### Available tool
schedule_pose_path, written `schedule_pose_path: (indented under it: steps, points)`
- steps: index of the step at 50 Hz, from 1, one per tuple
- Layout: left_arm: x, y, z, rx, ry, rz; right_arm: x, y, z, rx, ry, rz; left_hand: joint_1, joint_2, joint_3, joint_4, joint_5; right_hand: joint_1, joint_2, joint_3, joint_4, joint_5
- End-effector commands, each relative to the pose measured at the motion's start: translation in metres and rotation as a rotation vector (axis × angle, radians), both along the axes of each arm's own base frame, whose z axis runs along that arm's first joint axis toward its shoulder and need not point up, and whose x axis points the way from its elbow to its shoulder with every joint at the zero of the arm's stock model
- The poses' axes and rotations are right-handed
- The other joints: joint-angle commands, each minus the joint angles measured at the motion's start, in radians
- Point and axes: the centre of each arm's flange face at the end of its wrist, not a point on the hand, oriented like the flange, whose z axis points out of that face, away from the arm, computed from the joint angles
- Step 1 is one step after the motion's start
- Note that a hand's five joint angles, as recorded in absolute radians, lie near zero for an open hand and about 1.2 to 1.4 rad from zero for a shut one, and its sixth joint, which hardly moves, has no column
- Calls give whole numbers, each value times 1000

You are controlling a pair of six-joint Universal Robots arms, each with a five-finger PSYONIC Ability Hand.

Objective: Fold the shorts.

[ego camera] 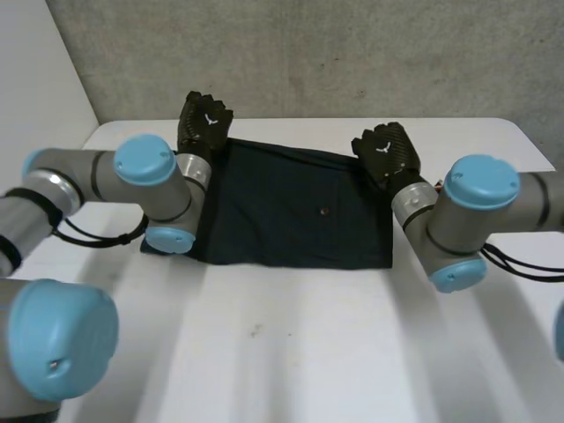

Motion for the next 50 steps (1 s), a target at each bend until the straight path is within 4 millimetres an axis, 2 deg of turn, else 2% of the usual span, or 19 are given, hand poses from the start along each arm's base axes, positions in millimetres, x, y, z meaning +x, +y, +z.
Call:
schedule_pose_path:
  steps: [1, 2, 3, 5, 6, 8, 9, 12, 13, 16, 18, 21, 23, 24, 26, 30, 36, 42, 50]
  points:
    - [-7, -5, -38, 18, 73, -45, 7, -18, -39, 33, 76, -7, 43, -26, -20, -29, 29, -645, -819, -872, -849, -820]
    - [-9, -2, -42, 38, 85, -55, 7, -18, -39, 38, 76, -9, -277, -345, -340, -348, -290, -814, -988, -1041, -1019, -990]
    - [-10, 1, -47, 60, 95, -63, 7, -17, -39, 50, 77, -8, -547, -616, -610, -619, -561, -814, -988, -1041, -1019, -990]
    - [-16, 11, -52, 109, 124, -91, 7, -15, -29, 57, 59, 0, -888, -957, -951, -960, -902, -814, -988, -1041, -1019, -990]
    - [-18, 15, -48, 116, 133, -101, 7, -14, -23, 53, 49, 1, -953, -1021, -1016, -1025, -966, -814, -988, -1041, -1019, -990]
    - [-23, 23, -34, 120, 154, -119, 5, -12, -3, 39, 15, 0, -953, -1021, -1016, -1025, -966, -814, -988, -1041, -1019, -990]
    - [-23, 30, -20, 128, 171, -131, 0, -10, 20, 27, -29, -3, -953, -1021, -1016, -1025, -966, -814, -988, -1041, -1019, -990]
    - [-16, 38, -1, 155, 208, -135, -4, -1, 52, 16, -101, 3, -953, -1021, -1016, -1025, -966, -814, -988, -1041, -1019, -990]
    - [-9, 46, 14, 180, 248, -140, -9, 7, 72, 11, -144, 2, -953, -1021, -1016, -1025, -966, -814, -988, -1041, -1019, -990]
    - [3, 56, 33, 222, 312, -143, -16, 24, 95, 44, -195, 11, -953, -1021, -1016, -1025, -966, -814, -988, -1041, -1019, -990]
    - [19, 69, 47, 280, 387, -142, -23, 35, 98, 94, -194, 8, -953, -1021, -1016, -1025, -966, -814, -988, -1041, -1019, -990]
    - [41, 89, 59, 369, 469, -138, -35, 54, 90, 234, -150, -10, -946, -1015, -1009, -1018, -960, -814, -988, -1041, -1019, -990]
    - [51, 101, 59, 422, 490, -132, -44, 61, 78, 325, -117, -33, -937, -1006, -1000, -1009, -951, -814, -988, -1041, -1019, -990]
    - [61, 112, 58, 471, 503, -122, -52, 69, 65, 418, -84, -54, -926, -994, -989, -998, -939, -814, -988, -1041, -1019, -990]
    - [72, 122, 54, 520, 509, -100, -57, 79, 52, 511, -56, -56, -923, -991, -986, -995, -936, -758, -932, -985, -962, -933]
    - [93, 144, 41, 611, 498, -42, -61, 95, 26, 623, -39, -42, -911, -979, -974, -983, -925, -564, -737, -791, -768, -739]
    - [105, 171, 19, 699, 473, -5, -62, 83, -6, 574, -71, -28, -914, -982, -977, -986, -927, -408, -582, -635, -613, -584]
    - [109, 177, 12, 716, 470, 8, -59, 74, -31, 585, -69, -28, -914, -982, -977, -986, -927, -320, -493, -547, -524, -495]
    - [109, 179, 11, 722, 468, 10, -55, 66, -34, 595, -110, -24, -914, -982, -977, -986, -927, -194, -368, -421, -398, -369]
